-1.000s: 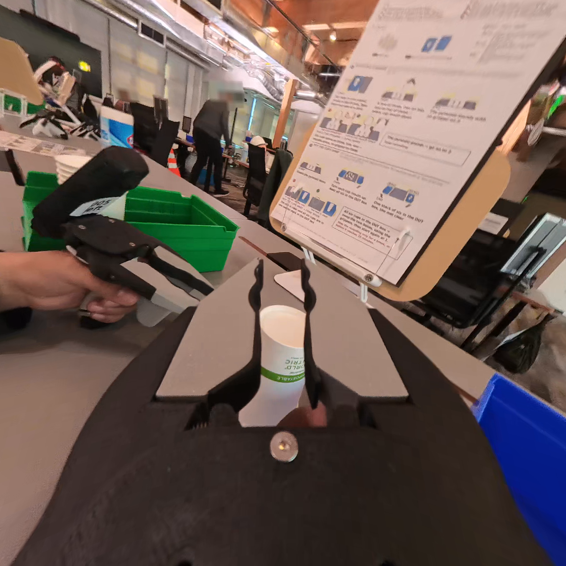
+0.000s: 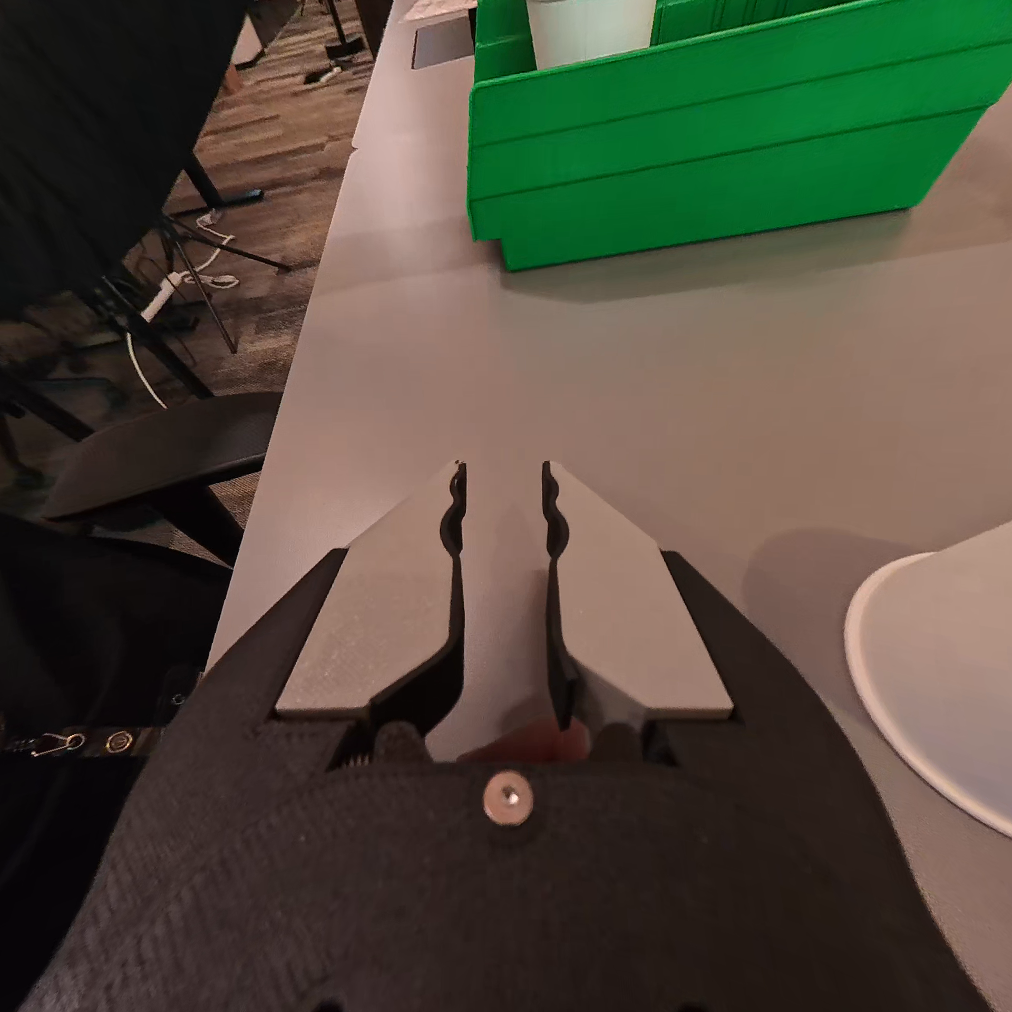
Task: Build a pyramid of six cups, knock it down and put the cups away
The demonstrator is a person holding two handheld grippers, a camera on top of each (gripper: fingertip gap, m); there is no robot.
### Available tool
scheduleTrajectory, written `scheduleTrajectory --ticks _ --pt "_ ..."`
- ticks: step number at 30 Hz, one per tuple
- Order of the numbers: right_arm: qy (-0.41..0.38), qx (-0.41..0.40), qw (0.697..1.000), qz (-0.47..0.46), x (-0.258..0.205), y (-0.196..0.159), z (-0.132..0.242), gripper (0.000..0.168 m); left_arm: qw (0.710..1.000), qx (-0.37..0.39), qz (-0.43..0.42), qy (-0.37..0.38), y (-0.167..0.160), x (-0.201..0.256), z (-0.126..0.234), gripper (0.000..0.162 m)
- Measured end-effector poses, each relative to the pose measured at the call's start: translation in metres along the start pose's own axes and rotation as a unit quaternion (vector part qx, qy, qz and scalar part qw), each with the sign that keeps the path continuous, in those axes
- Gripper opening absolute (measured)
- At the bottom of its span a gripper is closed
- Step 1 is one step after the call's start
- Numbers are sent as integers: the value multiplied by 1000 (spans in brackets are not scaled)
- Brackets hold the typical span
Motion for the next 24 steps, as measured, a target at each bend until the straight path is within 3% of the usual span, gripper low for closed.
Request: scheduleTrajectory --ticks 4,12,18,24 --pt "9 -14 1000 -17 1 -4 -1 25 1000 -20 -3 -5 -7 -1 -8 34" --pt "10 -29 1000 -2 -3 -8 -2 23 1000 24 7 -16 5 2 -7 0" --pt "8 -35 999 3 -3 -10 -3 23 1000 -5 8 -15 -4 2 -13 21" --pt "10 -36 999 1 -3 -10 -3 23 1000 3 10 -16 -2 1 -13 9"
Point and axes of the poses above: each gripper's, where its closed fingertips meet, z back along the fingers, y out of its top, x = y × z across the jaws, the point moved 1 cm from there along z, back along the fingers, and after that the axes turned 5 degrees about -y, right-handed, at the moved point
